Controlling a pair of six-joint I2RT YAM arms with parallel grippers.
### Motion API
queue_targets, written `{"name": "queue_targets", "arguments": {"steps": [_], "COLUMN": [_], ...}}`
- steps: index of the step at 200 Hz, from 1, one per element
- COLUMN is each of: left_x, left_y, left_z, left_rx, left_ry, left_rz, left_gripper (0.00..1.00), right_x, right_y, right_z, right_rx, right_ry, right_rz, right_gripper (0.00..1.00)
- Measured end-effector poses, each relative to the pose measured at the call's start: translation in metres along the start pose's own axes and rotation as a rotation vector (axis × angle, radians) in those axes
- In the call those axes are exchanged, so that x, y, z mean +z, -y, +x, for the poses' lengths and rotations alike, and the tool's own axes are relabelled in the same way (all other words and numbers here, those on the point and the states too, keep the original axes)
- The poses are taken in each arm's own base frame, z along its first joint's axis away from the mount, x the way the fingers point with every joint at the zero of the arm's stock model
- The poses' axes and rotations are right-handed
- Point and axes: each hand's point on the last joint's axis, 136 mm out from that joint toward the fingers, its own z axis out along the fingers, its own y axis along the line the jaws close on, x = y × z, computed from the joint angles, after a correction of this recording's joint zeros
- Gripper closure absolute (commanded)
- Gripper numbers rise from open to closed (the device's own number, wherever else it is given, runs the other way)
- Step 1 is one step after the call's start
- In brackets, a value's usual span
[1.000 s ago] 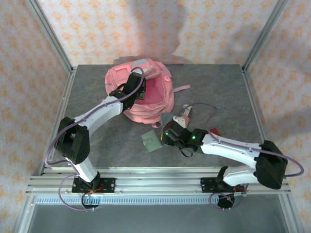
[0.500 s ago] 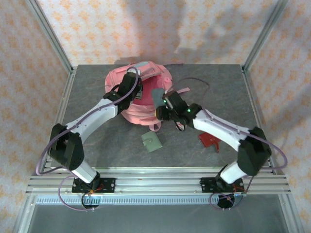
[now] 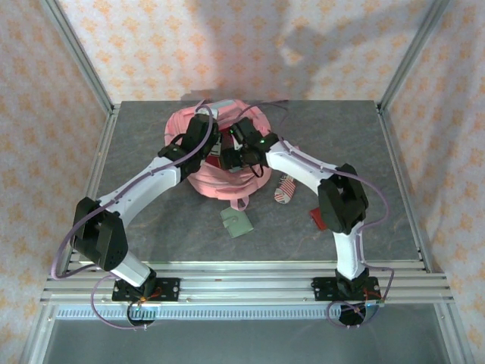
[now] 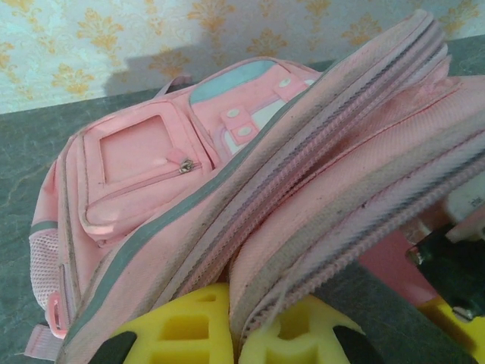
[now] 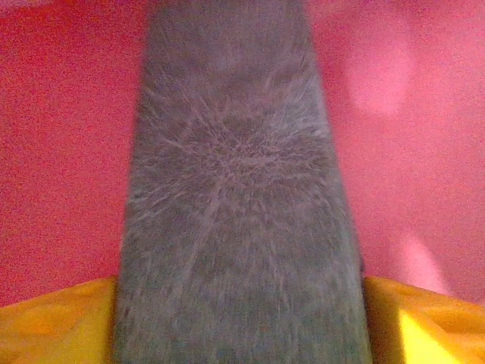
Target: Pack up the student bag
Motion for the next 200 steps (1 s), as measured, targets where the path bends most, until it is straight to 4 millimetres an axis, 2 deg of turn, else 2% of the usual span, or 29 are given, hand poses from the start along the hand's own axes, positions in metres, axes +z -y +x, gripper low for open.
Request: {"name": "queue_targets", "arguments": {"steps": [20,36,48,64,79,91,105,130,153,178,200], "left_x": [0.002,0.003,0.004,0.004,0.004,0.005,0.005,0.005,0.004,0.003,0.002], "left_y": [0.000,0.001,0.002,0.003,0.004,0.004,0.004,0.005,0.007,0.010,0.014], "left_z": [0.006,0.009,0.010,0.010,0.012,0.012,0.012,0.012,0.012,0.012,0.013], "left_rx": [-0.001,-0.007,-0.012,-0.016,-0.017,-0.020,-0.023,-0.023,-0.024,-0.024,-0.023], "left_ry": [-0.009,-0.013,-0.012,-0.013,-0.015,-0.016,-0.015,-0.014,-0.014,-0.013,-0.013], "left_rz": [0.003,0.007,0.013,0.018,0.020,0.023,0.024,0.026,0.029,0.035,0.042], "left_gripper": [1.00,1.00,1.00,1.00,1.00,1.00,1.00,1.00,1.00,1.00,1.00], "right_x": [-0.011,-0.031,-0.047,-0.070,-0.086,-0.091,-0.086,-0.061,-0.038,-0.017,0.001], "right_y": [0.003,0.005,0.005,0.004,0.005,0.007,0.010,0.015,0.017,0.016,0.016], "right_z": [0.010,0.019,0.021,0.021,0.025,0.030,0.041,0.063,0.074,0.075,0.069], "right_rx": [0.027,0.054,0.068,0.092,0.118,0.132,0.155,0.183,0.208,0.230,0.250], "right_ry": [0.012,0.028,0.057,0.115,0.156,0.176,0.170,0.114,0.079,0.068,0.073], "right_rz": [-0.009,-0.019,-0.031,-0.055,-0.075,-0.085,-0.090,-0.090,-0.094,-0.102,-0.106], "right_gripper": [0.18,0.18,0.22,0.34,0.55,0.71,0.80,0.83,0.82,0.80,0.79]}}
